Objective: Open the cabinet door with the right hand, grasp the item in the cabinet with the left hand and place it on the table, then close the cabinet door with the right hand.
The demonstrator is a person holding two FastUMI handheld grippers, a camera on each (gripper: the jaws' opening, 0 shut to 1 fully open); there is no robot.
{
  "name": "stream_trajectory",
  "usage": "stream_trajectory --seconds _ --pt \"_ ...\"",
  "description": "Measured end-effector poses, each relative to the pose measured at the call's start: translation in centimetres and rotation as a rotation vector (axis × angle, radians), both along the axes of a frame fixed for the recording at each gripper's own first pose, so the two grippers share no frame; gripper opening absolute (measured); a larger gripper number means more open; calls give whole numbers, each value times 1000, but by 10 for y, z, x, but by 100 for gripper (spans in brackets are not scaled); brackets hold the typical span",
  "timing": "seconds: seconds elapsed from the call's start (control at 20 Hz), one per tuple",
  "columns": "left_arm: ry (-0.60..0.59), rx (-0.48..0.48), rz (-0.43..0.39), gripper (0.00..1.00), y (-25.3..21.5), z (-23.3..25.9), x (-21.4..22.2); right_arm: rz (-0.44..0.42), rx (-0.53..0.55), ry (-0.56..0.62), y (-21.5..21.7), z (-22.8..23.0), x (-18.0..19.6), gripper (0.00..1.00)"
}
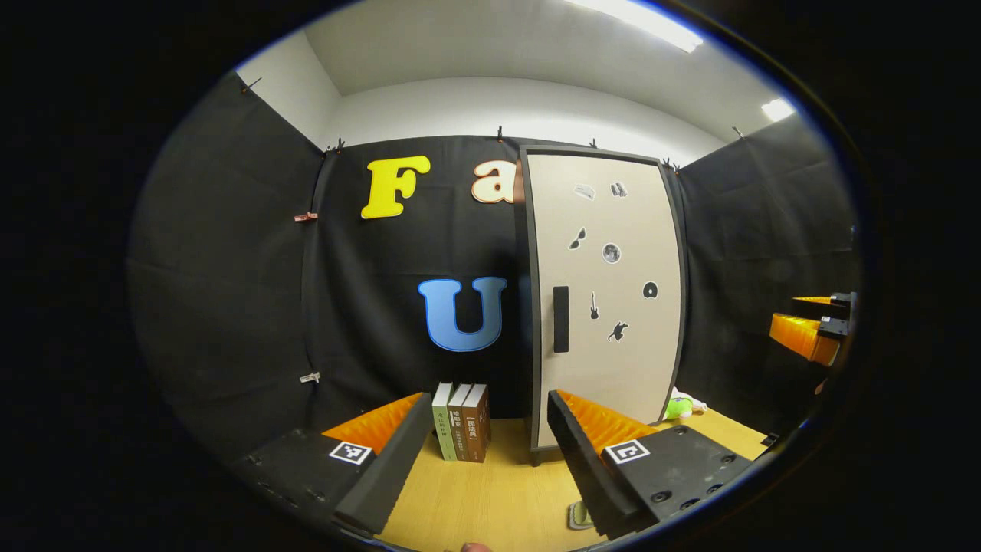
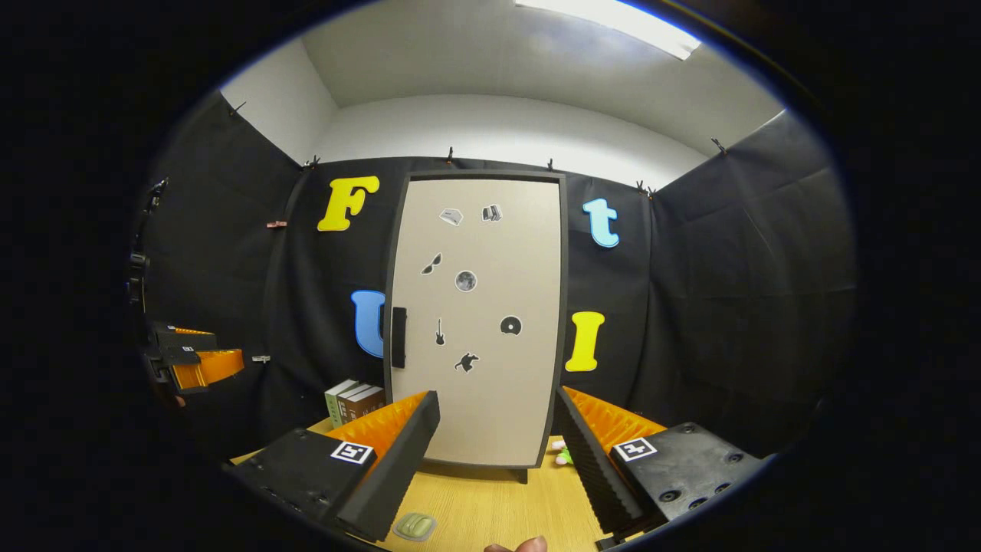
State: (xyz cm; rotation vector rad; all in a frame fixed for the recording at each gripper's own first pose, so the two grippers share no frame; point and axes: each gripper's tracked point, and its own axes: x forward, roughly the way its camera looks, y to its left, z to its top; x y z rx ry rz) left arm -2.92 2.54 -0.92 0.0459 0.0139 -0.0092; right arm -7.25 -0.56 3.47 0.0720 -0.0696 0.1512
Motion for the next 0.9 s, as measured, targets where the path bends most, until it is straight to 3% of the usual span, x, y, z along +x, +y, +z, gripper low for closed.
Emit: stream_trajectory --seconds 0.9 --pt "-1 -3 0 94 -7 1 3 -4 -3 -2 -11 -1 2 98"
